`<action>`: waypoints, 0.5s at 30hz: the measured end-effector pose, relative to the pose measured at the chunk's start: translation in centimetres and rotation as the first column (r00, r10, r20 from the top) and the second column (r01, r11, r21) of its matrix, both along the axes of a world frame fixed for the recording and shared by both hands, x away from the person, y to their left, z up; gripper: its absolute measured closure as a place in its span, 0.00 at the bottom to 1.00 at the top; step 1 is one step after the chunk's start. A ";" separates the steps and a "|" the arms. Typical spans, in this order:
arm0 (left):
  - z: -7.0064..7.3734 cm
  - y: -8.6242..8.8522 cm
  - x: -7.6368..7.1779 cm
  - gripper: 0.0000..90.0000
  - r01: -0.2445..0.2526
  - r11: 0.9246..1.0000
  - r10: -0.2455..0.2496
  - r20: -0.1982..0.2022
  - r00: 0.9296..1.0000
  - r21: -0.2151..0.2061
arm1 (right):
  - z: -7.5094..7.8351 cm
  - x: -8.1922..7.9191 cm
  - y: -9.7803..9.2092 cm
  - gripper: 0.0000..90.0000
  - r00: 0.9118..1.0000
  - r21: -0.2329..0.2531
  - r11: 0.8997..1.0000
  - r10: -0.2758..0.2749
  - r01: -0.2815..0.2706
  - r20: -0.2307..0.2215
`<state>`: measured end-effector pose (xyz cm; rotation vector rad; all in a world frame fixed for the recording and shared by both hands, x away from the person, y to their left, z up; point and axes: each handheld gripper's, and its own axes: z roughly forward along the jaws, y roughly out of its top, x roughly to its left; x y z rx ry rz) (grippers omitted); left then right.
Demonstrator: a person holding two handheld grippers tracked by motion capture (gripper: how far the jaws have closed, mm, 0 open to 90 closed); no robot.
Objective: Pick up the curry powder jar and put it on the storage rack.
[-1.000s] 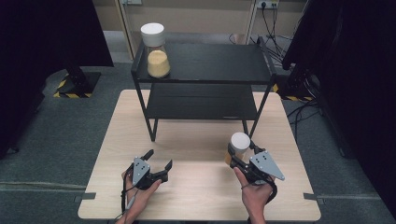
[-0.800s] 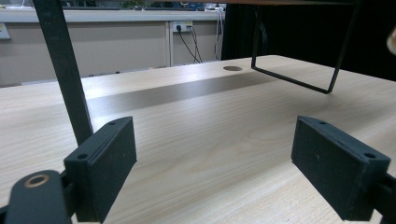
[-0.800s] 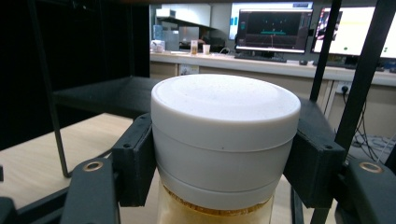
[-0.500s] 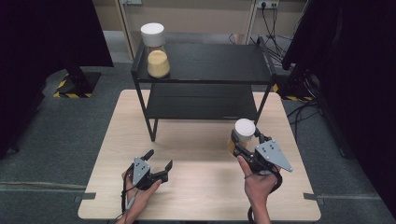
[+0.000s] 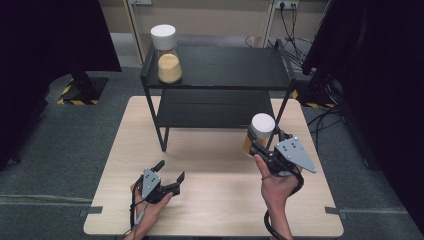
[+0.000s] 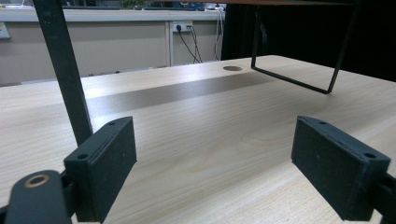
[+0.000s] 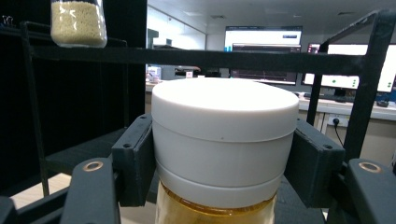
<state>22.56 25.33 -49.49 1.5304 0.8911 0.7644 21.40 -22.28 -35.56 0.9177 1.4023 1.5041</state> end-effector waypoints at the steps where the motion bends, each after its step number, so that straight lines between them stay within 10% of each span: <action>1: 0.0 0.0 0.0 0.15 0.000 1.000 0.000 0.001 1.000 0.000 | 0.1 0.1 0.0 0.38 1.000 0.000 1.000 0.000 0.000 0.002; 15: 0.0 0.0 0.0 0.15 0.000 1.000 0.000 0.000 1.000 0.001 | 2.2 0.9 0.3 0.38 0.999 0.016 1.000 -0.008 0.007 0.038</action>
